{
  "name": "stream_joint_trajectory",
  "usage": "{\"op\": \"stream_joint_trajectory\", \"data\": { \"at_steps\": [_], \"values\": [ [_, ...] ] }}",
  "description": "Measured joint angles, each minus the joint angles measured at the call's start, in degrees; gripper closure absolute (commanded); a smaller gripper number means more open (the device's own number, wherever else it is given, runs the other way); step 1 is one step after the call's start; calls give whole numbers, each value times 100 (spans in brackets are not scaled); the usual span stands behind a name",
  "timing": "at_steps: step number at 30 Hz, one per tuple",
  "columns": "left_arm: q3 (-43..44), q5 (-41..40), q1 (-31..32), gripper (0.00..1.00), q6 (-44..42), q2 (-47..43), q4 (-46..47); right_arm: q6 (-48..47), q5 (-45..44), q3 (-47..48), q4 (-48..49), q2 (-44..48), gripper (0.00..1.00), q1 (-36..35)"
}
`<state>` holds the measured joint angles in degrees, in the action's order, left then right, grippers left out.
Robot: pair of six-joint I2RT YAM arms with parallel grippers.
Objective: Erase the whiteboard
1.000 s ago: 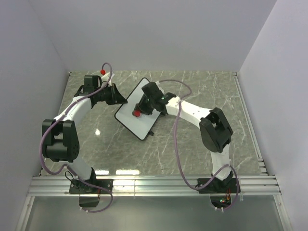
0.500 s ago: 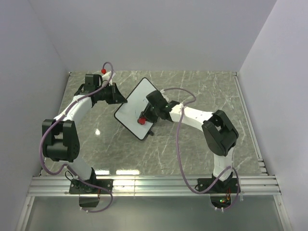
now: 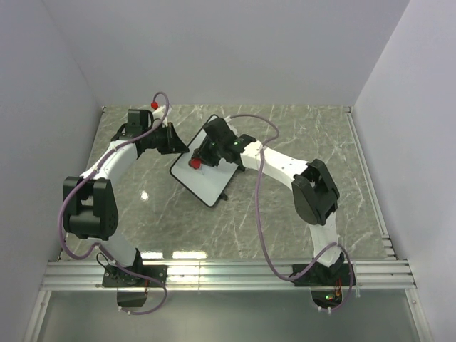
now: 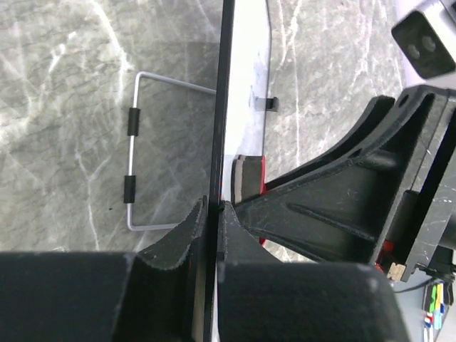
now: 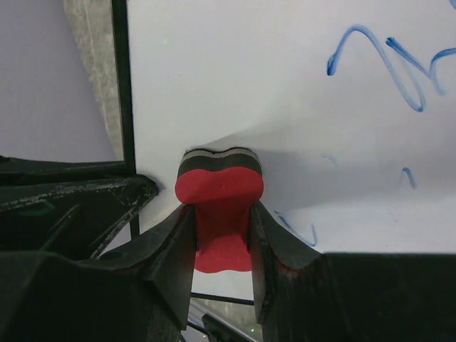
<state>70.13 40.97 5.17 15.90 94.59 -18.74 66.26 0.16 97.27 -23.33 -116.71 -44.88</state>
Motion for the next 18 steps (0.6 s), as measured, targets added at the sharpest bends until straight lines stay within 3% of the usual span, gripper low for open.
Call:
{"op": "stream_joint_trajectory", "data": {
  "at_steps": [12, 18],
  "values": [
    [116, -96, 28, 100, -39, 20, -184, 295, -90, -2505, 1423, 975, 100, -247],
    [151, -122, 35, 100, -74, 33, -219, 308, -81, -2485, 1342, 966, 100, -269]
  ]
}}
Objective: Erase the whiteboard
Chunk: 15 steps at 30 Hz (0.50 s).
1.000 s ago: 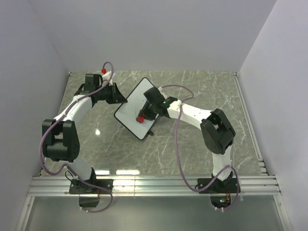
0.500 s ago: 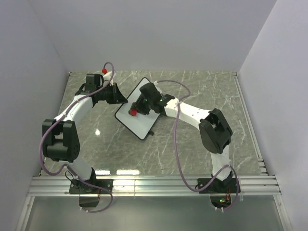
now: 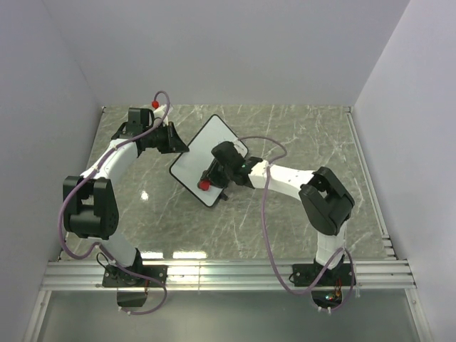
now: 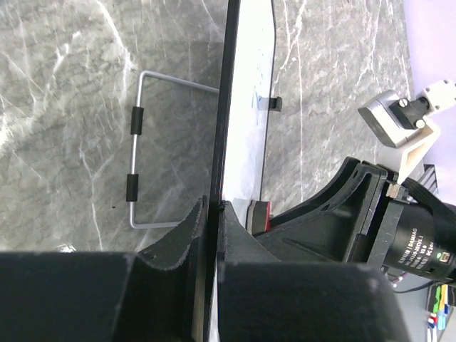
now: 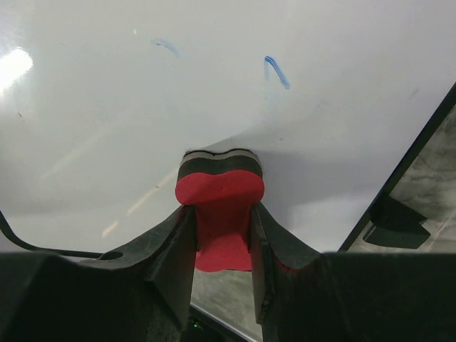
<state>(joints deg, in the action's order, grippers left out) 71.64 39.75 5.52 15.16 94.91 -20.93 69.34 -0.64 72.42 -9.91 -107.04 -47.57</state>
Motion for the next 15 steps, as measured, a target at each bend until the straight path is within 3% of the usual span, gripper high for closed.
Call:
{"op": "stream_joint_trajectory", "data": {
  "at_steps": [7, 15],
  "values": [
    [2, -46, 7, 100, -61, 7, 70, -284, 404, 1056, -1137, -437, 100, 317],
    [0, -11, 33, 100, -63, -7, 52, -697, 413, 2358, -1414, -1185, 100, 1502]
  ]
}}
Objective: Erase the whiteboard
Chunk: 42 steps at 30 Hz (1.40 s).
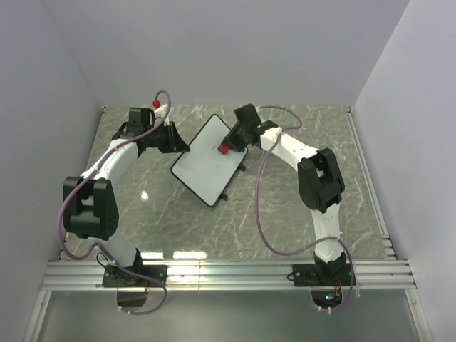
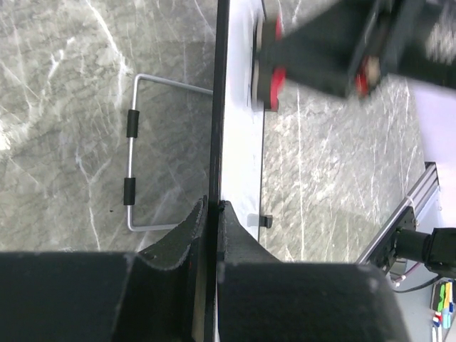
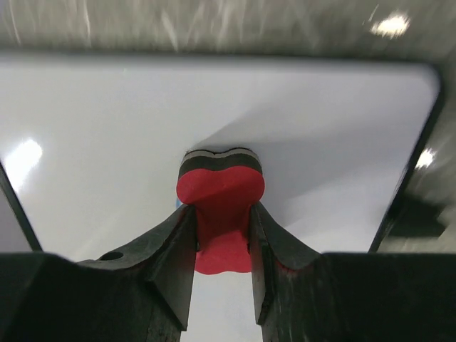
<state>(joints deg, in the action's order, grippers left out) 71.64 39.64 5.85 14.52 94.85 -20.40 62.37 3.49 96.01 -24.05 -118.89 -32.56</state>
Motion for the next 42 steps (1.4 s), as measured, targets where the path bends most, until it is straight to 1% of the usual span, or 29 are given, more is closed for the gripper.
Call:
{"op": "stream_joint_trajectory", "data": {
  "at_steps": [4, 10, 13, 16, 19, 22, 26, 29, 33, 37, 39, 42],
  "values": [
    [-50, 7, 26, 100, 24, -50, 0, -76, -81, 369, 2, -326, 100, 339],
    [-103, -24, 28, 100, 39, -68, 17, -61, -87, 385, 120, -382, 100, 306],
    [-133, -66, 28, 100, 57, -90, 35, -4, -192, 138, 439, -306, 100, 247],
    [-173, -72, 31, 100, 96, -116, 44, 122, -350, -341, 839, -55, 100, 105],
    [-195, -109, 31, 100, 103, -127, 74, 293, -511, -905, 1154, 299, 100, -229],
    [-199, -153, 31, 100, 94, -127, 90, 546, -560, -1593, 1502, 732, 100, -748],
    [-199, -227, 31, 100, 37, -127, 101, 951, -341, -2358, 1954, 1158, 100, -1534],
    [-203, -254, 31, 100, -31, -125, 101, 1156, -92, -2588, 2184, 1209, 100, -1803],
    [-210, -269, 31, 100, -59, -125, 168, 1161, 299, -2468, 2114, 1123, 100, -1663],
    [-234, -363, 74, 100, -79, -120, 376, 953, 852, -1906, 1537, 868, 100, -1331],
    [-254, -391, 92, 100, -74, -120, 452, 804, 986, -1526, 1261, 715, 100, -1045],
    [-258, -382, 114, 100, -66, -120, 474, 597, 863, -916, 1047, 435, 100, -520]
  ]
}}
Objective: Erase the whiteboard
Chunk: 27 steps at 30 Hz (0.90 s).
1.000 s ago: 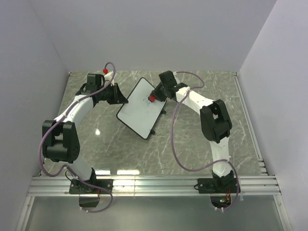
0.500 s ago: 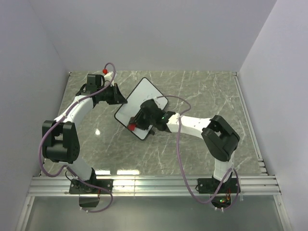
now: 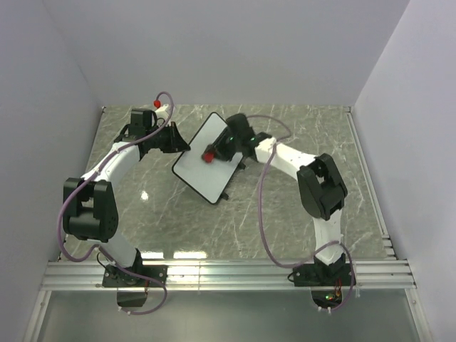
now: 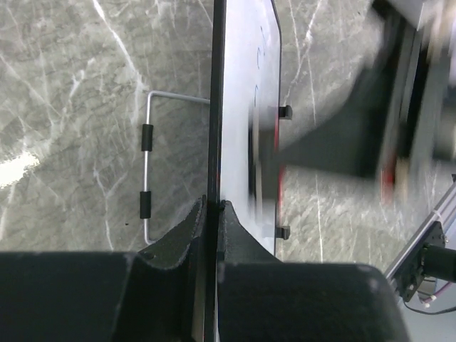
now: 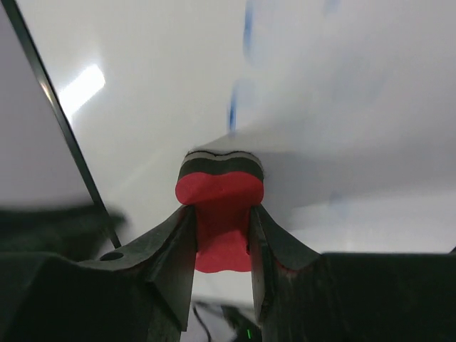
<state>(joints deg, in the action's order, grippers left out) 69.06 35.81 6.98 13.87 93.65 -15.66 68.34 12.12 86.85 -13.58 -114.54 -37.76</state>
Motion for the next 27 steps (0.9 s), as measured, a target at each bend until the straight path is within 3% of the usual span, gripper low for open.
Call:
{"op": "stream_joint_trajectory", "data": {
  "at_steps": [7, 17, 22, 27],
  "values": [
    [-44, 50, 17, 100, 44, -26, 55, -223, -461, 833, -160, -695, 100, 1012],
    [-70, -20, 35, 100, 90, -50, 37, -164, -503, 1945, -444, -1429, 100, 1113],
    [-68, -39, 35, 100, 90, -50, -7, -55, -704, 1878, -332, -1379, 100, 992],
    [-66, -68, 35, 100, 85, -50, -15, 175, -835, 1147, 118, -866, 100, 597]
  ]
}}
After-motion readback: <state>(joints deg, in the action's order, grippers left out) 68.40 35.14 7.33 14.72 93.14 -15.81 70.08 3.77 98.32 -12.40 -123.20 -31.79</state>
